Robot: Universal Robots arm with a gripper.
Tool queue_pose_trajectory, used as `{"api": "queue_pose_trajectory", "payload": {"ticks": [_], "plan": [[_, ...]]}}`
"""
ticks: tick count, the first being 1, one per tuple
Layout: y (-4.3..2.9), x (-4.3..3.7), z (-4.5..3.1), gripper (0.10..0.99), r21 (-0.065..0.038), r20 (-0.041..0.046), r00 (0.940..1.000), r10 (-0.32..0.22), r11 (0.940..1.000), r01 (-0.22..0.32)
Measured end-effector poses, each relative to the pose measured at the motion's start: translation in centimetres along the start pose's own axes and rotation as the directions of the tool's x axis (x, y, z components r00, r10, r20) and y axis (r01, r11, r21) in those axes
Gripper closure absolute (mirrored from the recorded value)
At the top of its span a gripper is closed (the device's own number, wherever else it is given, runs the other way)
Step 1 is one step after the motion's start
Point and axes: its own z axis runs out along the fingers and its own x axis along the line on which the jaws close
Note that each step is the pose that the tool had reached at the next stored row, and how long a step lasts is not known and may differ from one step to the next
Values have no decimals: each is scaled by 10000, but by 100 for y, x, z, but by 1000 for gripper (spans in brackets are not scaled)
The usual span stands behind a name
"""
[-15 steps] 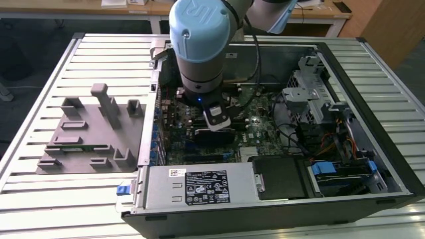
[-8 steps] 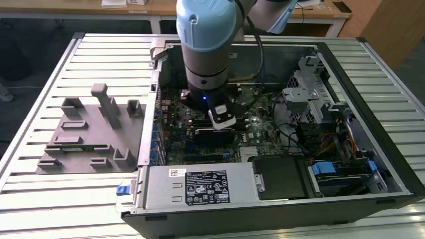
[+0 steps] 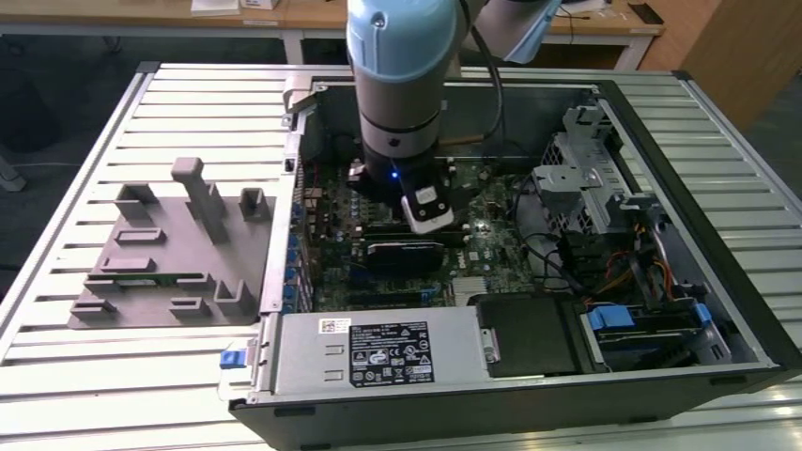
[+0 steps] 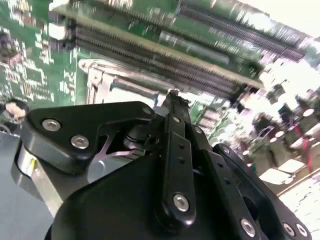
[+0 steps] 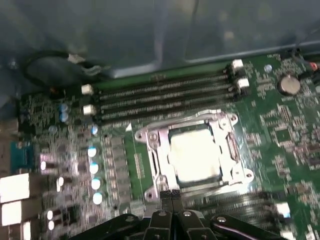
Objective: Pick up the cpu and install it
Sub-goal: 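Install the second cpu locking lever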
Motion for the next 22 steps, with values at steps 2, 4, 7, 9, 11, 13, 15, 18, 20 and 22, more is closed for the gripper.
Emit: {"api": "queue_pose_trajectory", "payload": {"ticks": [2,4,7,9,11,13,15,18,20,22], "plan": [[69,2,16,980,76,15,10000,-3,10000,3],[104,-16,24,980,198,38,10000,-13,9998,12],[144,-55,35,980,410,81,10000,-27,9992,23],[184,-74,44,980,532,105,9999,-32,9986,26],[230,-91,56,980,632,125,9999,-42,9980,34],[271,-110,66,980,745,145,9999,-50,9972,39],[312,-132,77,980,865,169,9998,-58,9962,44],[379,-157,94,980,1027,200,9998,-71,9947,50],[427,-172,107,980,1133,221,9997,-81,9935,55],[488,-179,122,980,1218,237,9997,-88,9925,58]]}}
